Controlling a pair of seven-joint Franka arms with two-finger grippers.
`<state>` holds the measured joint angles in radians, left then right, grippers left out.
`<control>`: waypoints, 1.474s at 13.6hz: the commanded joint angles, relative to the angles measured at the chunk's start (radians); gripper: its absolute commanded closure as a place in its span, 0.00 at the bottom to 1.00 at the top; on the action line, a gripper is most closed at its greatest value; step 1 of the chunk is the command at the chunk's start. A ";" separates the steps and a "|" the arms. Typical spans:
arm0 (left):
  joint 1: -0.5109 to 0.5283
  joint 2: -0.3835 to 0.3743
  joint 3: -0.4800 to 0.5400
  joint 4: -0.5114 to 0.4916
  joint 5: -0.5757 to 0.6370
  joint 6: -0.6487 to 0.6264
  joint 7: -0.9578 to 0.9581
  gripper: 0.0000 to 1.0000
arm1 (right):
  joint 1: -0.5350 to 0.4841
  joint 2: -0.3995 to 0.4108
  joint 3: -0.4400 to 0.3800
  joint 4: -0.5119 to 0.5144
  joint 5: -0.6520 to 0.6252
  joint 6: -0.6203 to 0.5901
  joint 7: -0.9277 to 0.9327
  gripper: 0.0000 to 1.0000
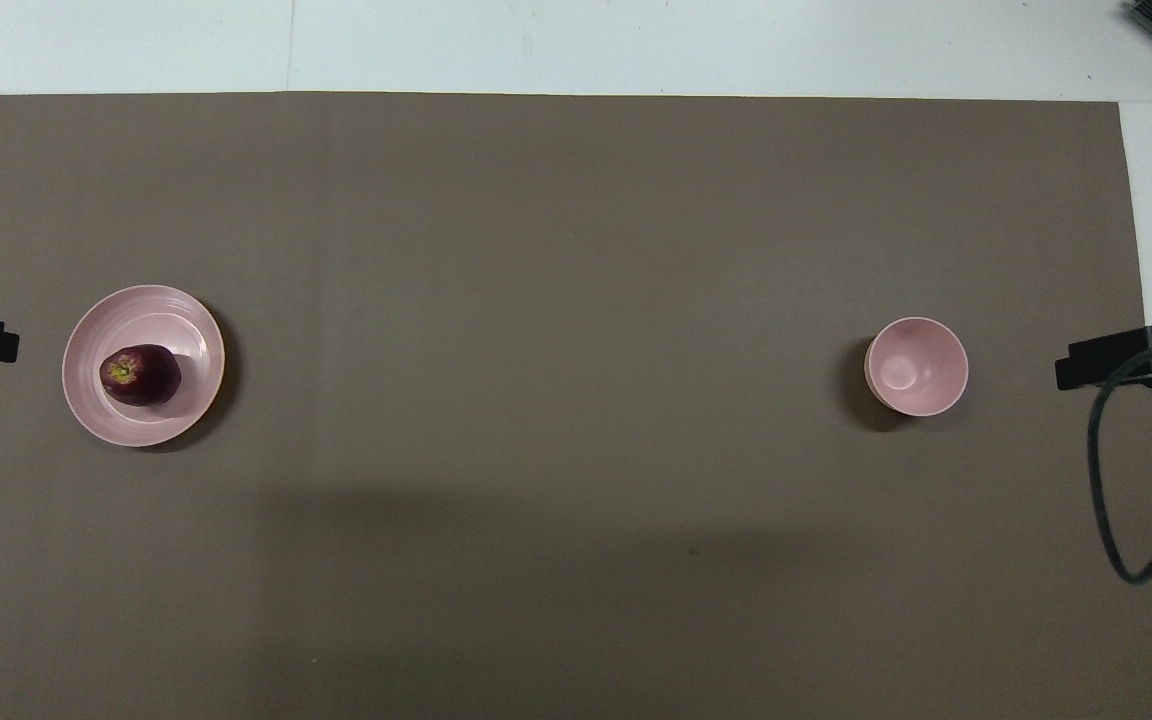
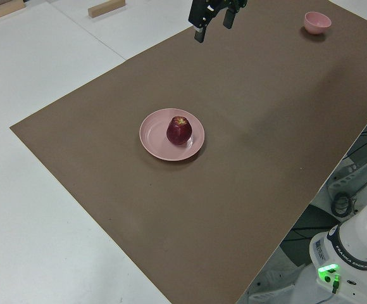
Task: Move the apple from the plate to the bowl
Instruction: 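Reach the left gripper down to the apple on the pink plate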
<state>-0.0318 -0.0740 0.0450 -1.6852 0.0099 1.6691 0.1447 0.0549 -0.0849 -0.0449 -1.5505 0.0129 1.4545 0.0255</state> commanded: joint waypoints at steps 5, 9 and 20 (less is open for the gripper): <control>0.059 0.037 0.000 -0.238 0.009 0.274 0.084 0.00 | -0.015 -0.024 0.003 -0.023 0.015 -0.008 -0.036 0.00; 0.081 0.117 0.000 -0.287 0.009 0.378 0.085 0.00 | -0.015 -0.024 0.003 -0.023 0.015 -0.008 -0.036 0.00; 0.089 0.214 0.003 -0.465 0.009 0.661 0.081 0.13 | -0.015 -0.024 0.003 -0.025 0.015 -0.008 -0.036 0.00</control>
<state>0.0378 0.1533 0.0529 -2.1183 0.0101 2.2965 0.2172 0.0549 -0.0854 -0.0449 -1.5513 0.0129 1.4545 0.0255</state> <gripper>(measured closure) 0.031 0.000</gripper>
